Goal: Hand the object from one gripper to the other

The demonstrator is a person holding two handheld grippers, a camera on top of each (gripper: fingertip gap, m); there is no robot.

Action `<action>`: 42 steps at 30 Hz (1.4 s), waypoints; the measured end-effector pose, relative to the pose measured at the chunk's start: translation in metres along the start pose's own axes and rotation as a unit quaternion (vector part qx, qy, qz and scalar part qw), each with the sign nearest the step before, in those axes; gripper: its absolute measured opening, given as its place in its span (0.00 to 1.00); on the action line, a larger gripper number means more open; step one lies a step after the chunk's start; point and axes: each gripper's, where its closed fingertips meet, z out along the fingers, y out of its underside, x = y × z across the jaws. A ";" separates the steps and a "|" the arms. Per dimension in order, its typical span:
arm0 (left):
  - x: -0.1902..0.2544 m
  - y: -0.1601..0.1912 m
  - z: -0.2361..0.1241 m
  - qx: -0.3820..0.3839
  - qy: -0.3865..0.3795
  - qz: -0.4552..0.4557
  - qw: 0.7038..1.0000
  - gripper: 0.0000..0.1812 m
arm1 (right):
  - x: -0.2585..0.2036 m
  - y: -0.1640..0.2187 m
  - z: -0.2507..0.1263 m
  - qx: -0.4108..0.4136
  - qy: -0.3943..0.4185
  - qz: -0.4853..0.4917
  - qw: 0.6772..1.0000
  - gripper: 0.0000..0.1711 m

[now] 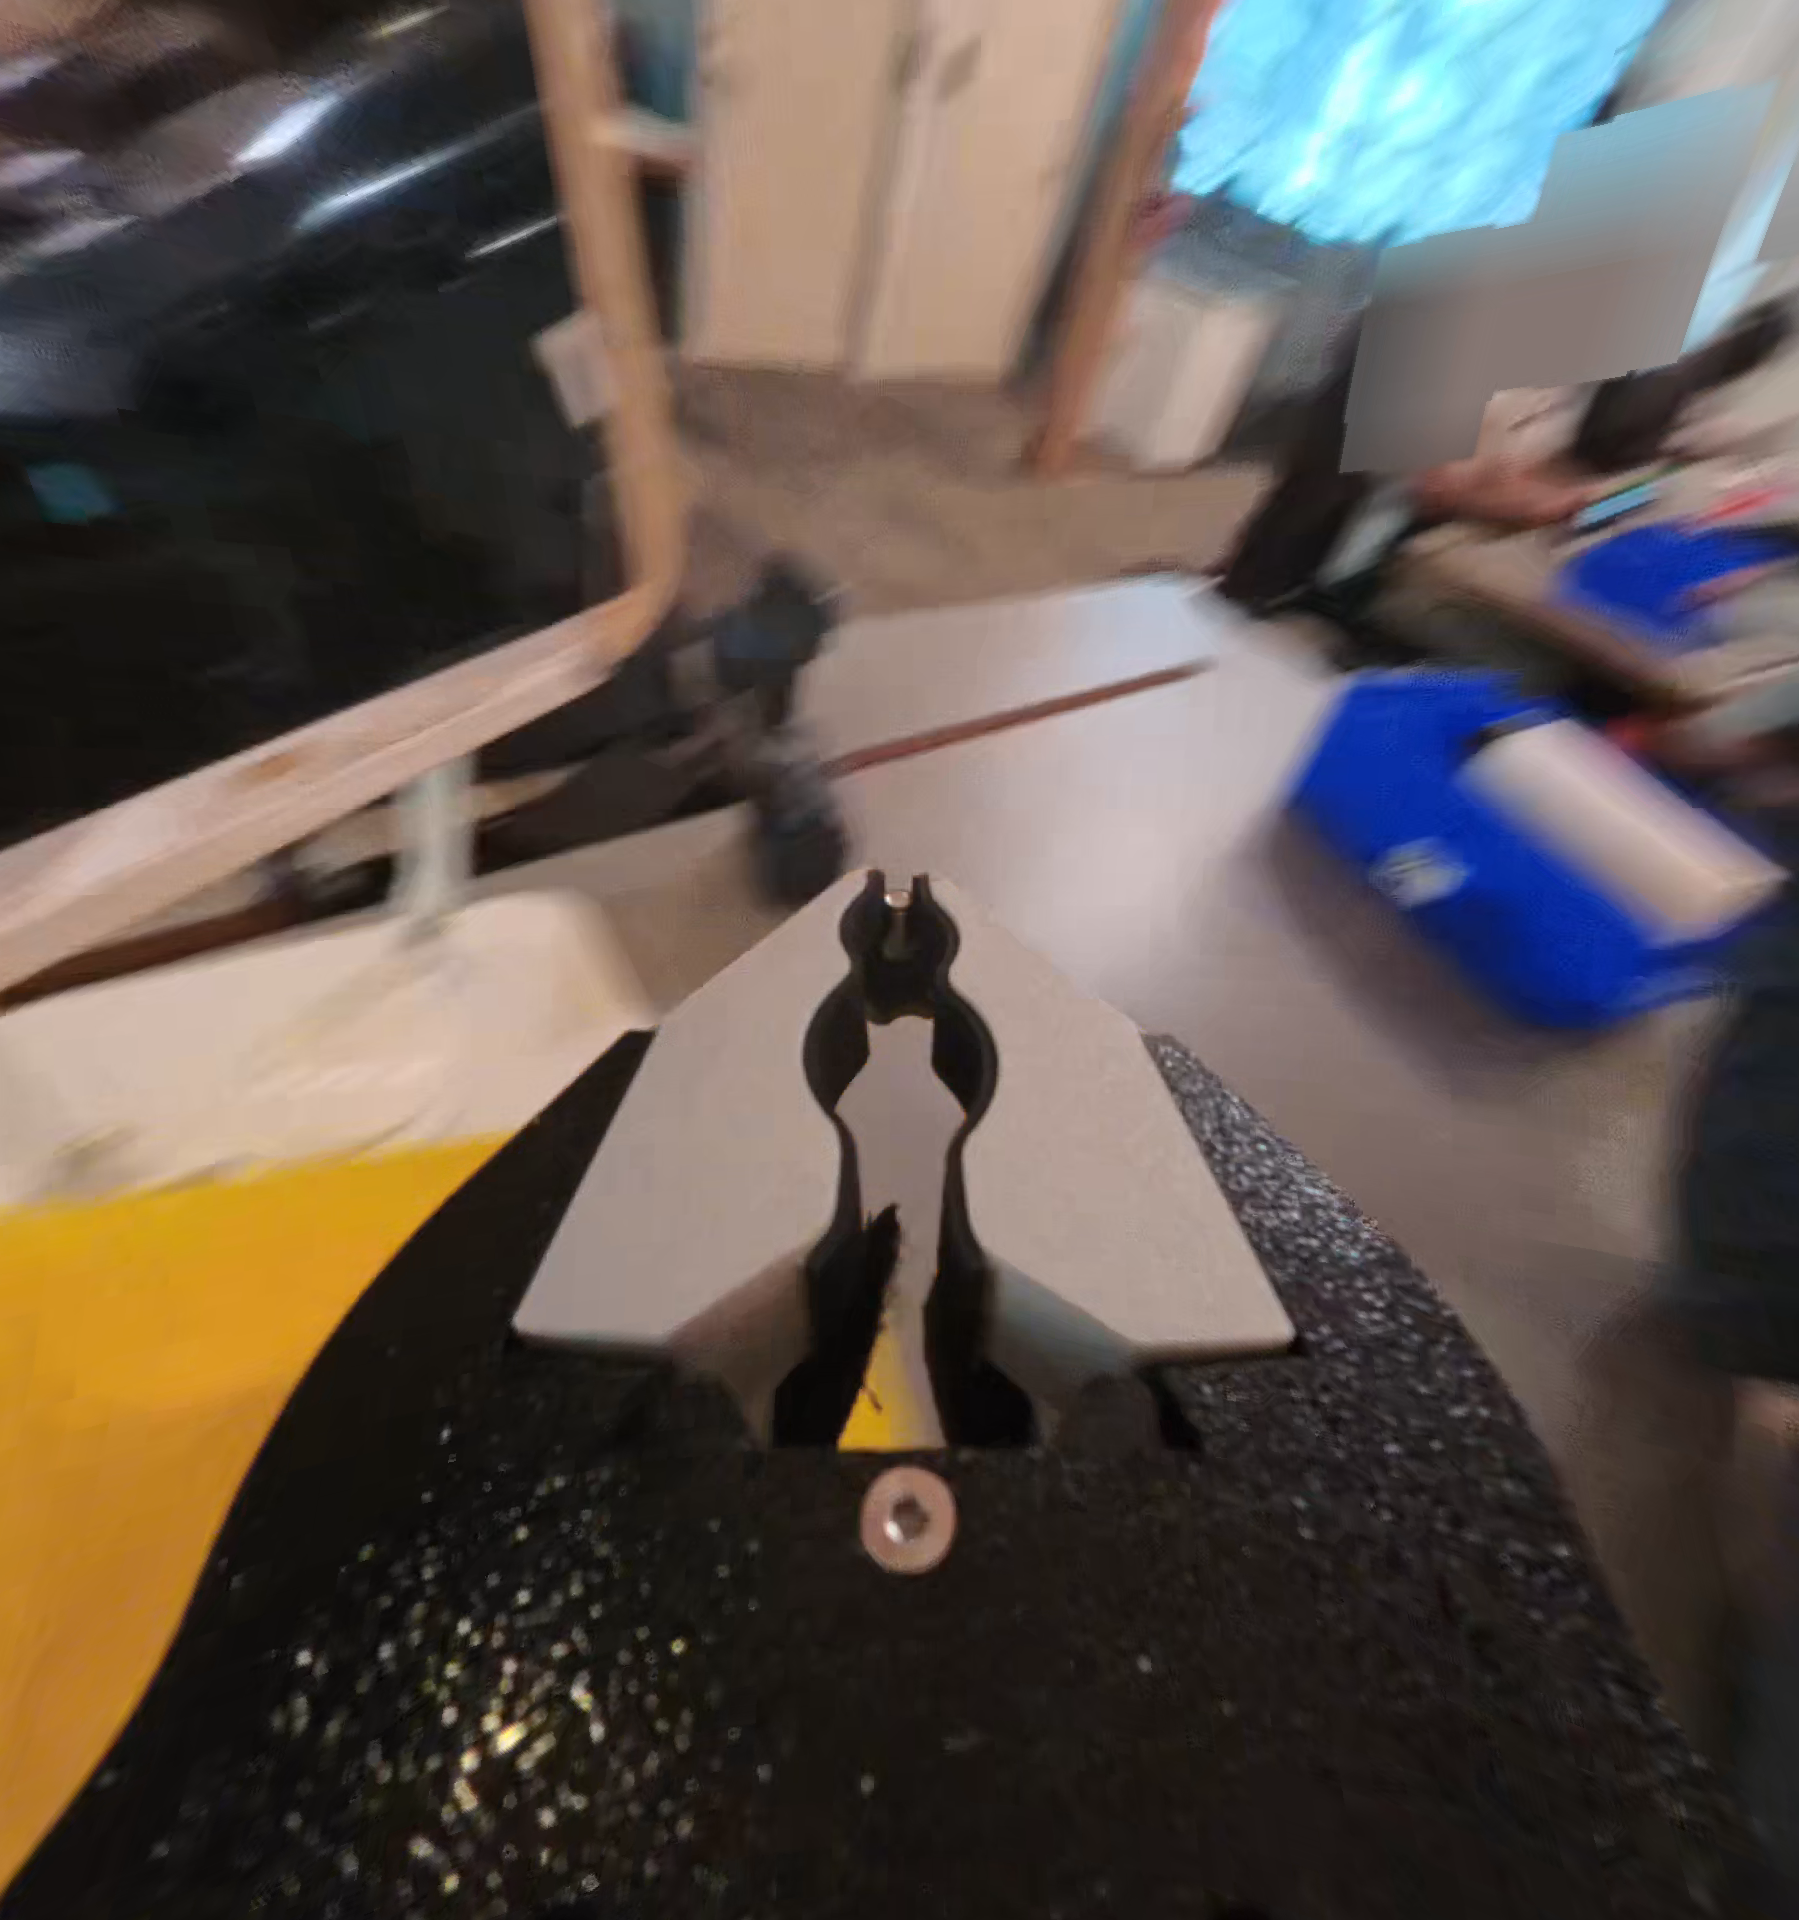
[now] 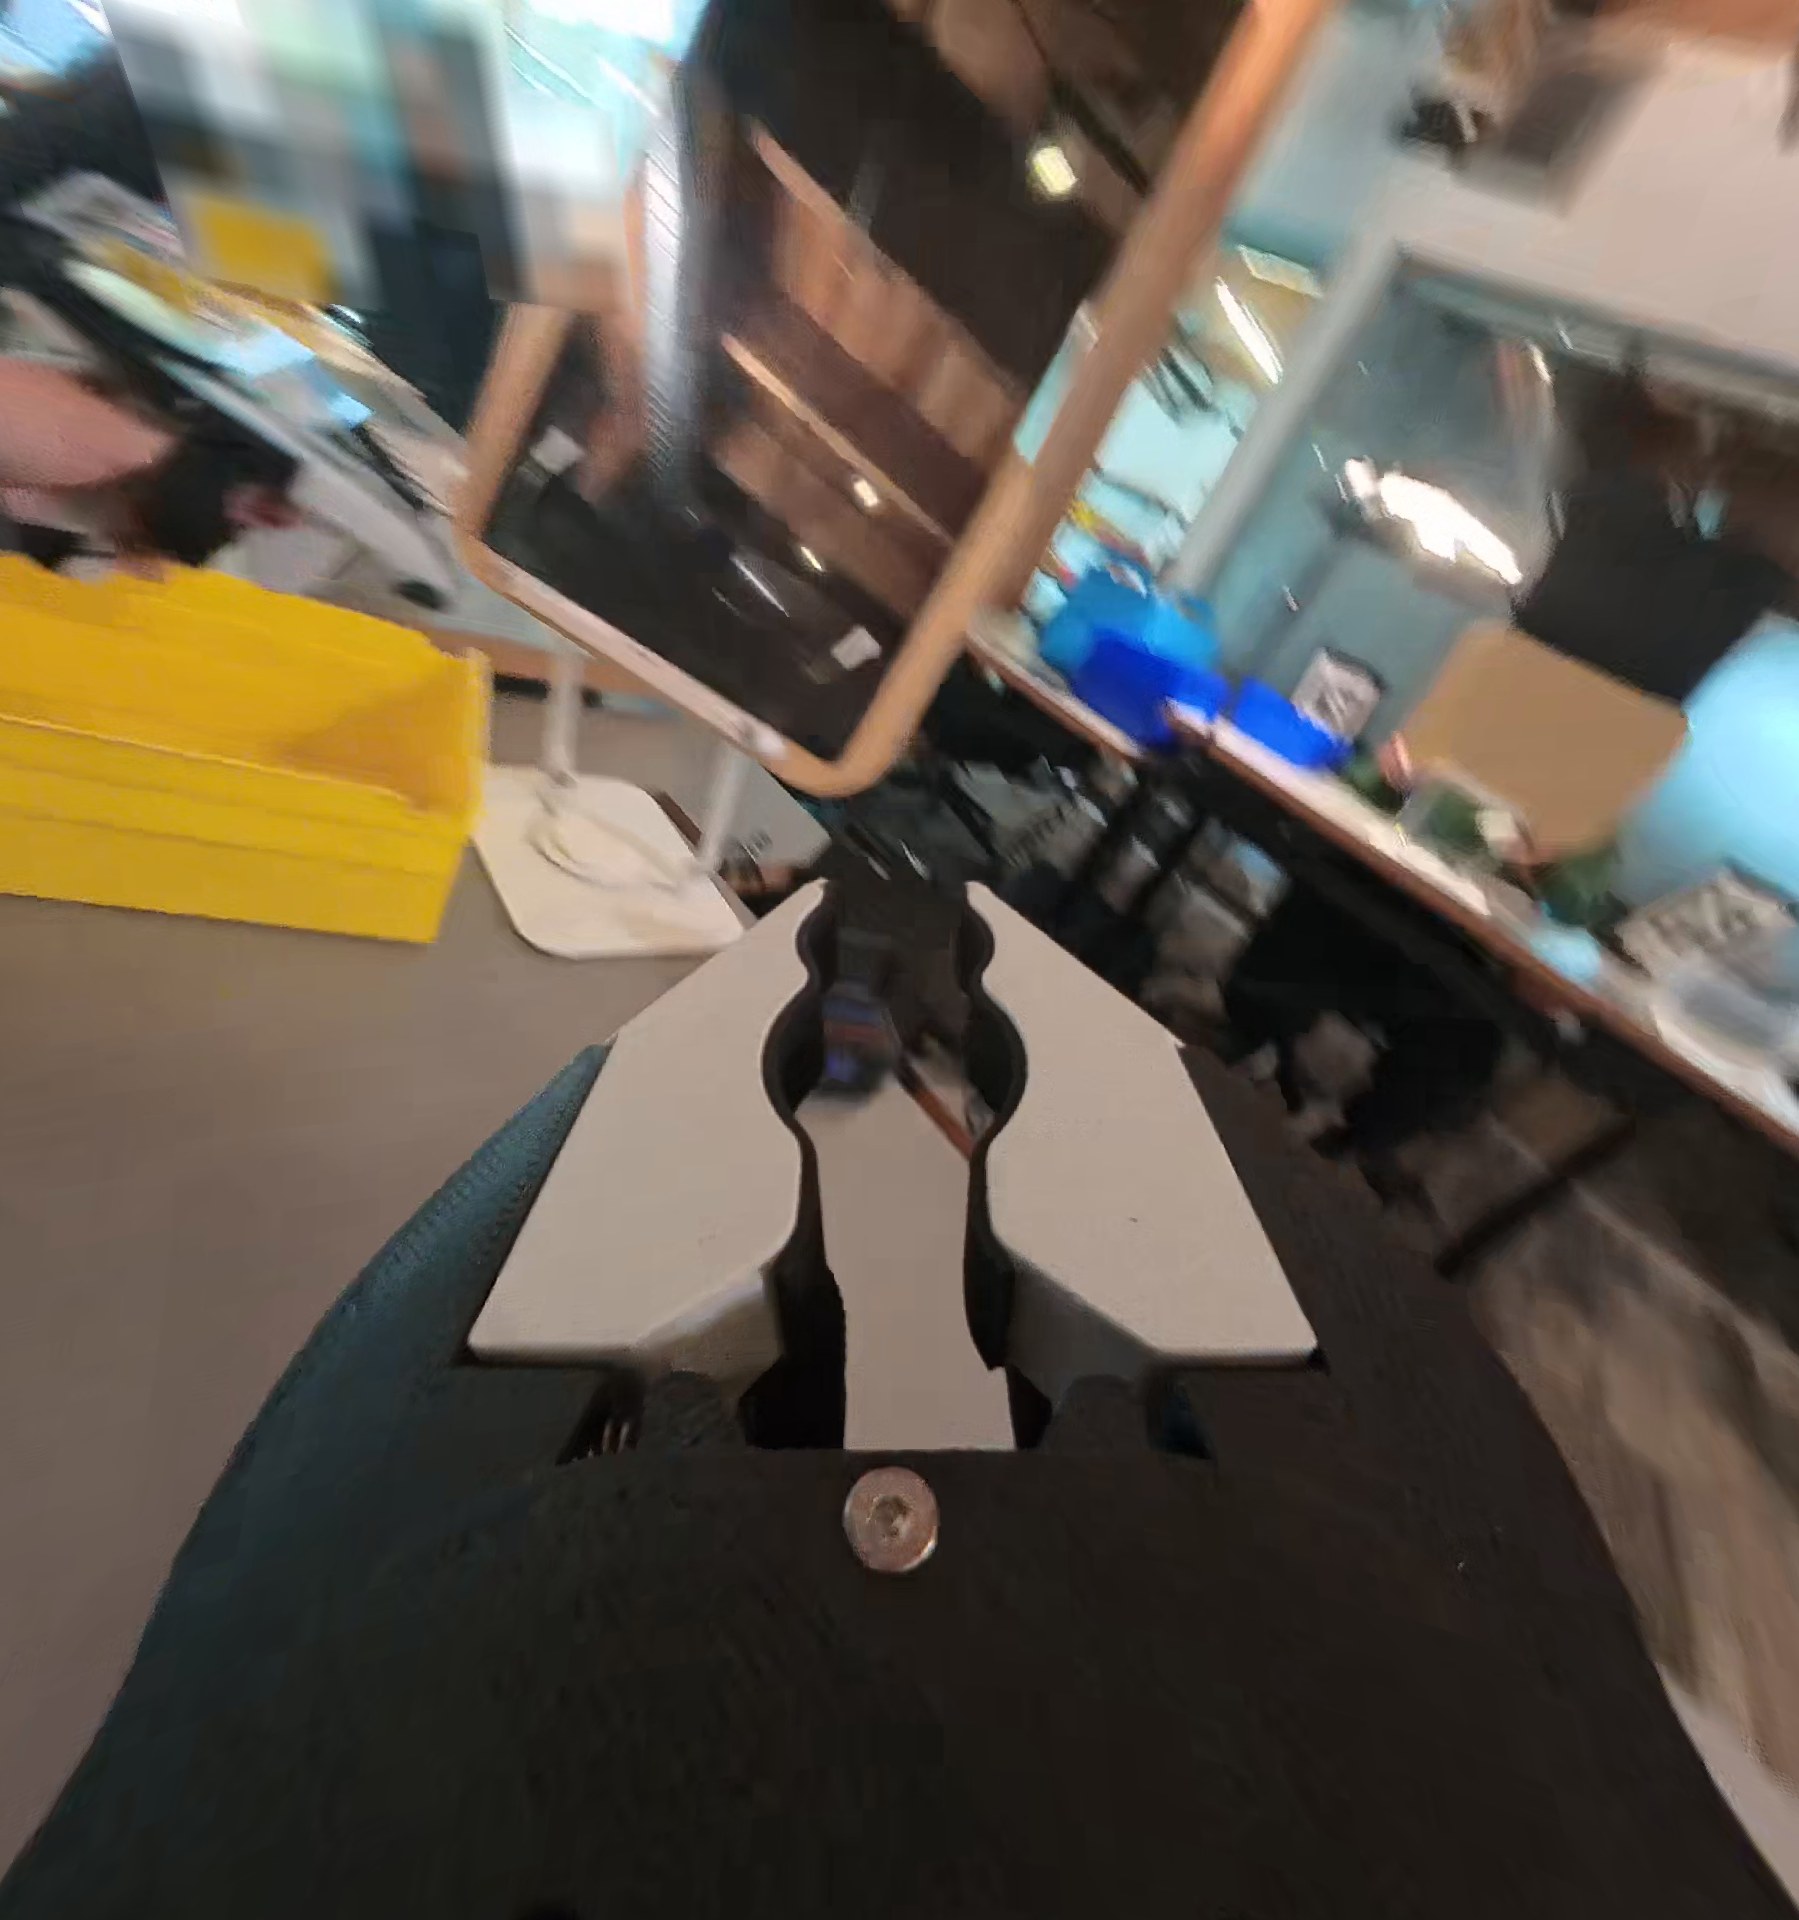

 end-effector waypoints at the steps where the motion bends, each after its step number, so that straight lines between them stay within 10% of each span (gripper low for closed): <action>1: 0.031 -0.016 0.004 0.025 0.054 -0.018 0.998 0.01 | -0.014 -0.013 0.008 0.032 -0.019 -0.024 0.999 0.14; 9: 0.200 -0.095 0.019 0.203 0.384 -0.224 0.873 0.01 | -0.068 -0.086 0.037 0.217 0.130 -0.247 0.935 0.21; 20: 0.245 -0.079 0.054 0.212 0.460 -0.314 0.803 0.01 | -0.060 -0.085 0.020 0.222 0.155 -0.312 0.911 0.18; 34: 0.246 -0.065 0.076 0.198 0.456 -0.342 0.797 0.01 | -0.055 -0.065 0.029 0.150 0.127 -0.341 0.919 0.14; 38: 0.223 -0.068 0.082 0.264 0.375 -0.263 0.849 0.22 | -0.044 -0.058 0.035 0.144 0.080 -0.212 0.963 0.13; 42: 0.219 -0.060 0.088 0.276 0.260 0.004 0.925 0.35 | -0.031 -0.048 0.031 0.138 -0.025 0.003 0.990 0.13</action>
